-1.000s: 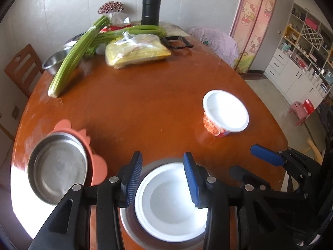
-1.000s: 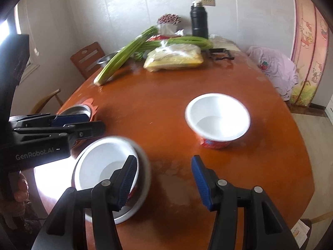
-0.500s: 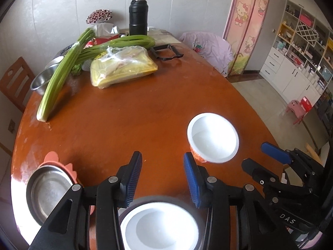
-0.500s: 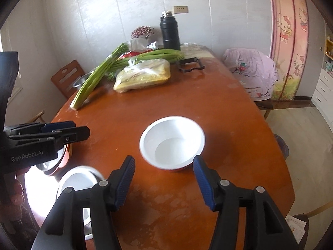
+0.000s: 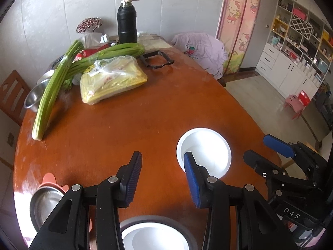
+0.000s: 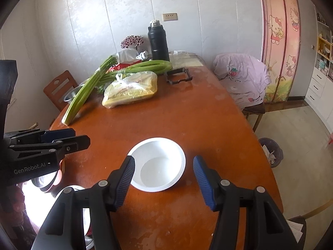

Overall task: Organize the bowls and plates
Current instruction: 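Move the left tool toward the second red-printed white bowl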

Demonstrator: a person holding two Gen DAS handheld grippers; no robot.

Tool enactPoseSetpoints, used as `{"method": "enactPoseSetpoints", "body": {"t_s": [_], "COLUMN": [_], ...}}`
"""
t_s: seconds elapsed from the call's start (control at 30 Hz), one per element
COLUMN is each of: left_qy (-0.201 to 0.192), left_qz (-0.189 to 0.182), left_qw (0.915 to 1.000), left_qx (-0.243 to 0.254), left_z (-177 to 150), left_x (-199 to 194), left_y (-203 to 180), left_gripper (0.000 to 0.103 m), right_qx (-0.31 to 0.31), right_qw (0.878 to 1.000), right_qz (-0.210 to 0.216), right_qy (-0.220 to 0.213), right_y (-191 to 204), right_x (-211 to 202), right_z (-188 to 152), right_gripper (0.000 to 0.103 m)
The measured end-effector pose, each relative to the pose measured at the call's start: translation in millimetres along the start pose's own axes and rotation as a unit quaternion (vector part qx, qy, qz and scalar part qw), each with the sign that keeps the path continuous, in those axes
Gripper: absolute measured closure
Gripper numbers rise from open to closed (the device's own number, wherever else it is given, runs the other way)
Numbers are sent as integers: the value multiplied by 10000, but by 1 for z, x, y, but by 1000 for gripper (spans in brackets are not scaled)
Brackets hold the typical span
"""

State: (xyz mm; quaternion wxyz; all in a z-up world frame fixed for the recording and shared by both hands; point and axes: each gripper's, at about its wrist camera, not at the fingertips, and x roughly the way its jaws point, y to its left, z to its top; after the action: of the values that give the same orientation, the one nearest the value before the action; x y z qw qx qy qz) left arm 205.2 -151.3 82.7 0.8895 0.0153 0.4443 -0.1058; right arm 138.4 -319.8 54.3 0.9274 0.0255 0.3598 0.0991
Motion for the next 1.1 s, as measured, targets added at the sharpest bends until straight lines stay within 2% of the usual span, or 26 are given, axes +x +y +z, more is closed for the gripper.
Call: {"method": "enactPoseSetpoints", "body": {"t_s": [0.33, 0.9, 1.1], "left_qy": [87, 871, 1019], "left_qz": [38, -55, -45], "left_qw": [9999, 9961, 9948], "left_qx": [68, -115, -50], "left_z": [10, 8, 9], "left_x": [15, 88, 108], "left_y": [-7, -15, -22], "left_gripper": [55, 55, 55], "right_qx": [133, 364, 382], "right_qw": [9999, 9973, 9959], "right_qz": [-54, -115, -68], "right_qy": [21, 625, 814], "right_y": [-11, -33, -34], "right_x": [7, 63, 83], "right_z": [10, -9, -15], "right_gripper": [43, 43, 43]}}
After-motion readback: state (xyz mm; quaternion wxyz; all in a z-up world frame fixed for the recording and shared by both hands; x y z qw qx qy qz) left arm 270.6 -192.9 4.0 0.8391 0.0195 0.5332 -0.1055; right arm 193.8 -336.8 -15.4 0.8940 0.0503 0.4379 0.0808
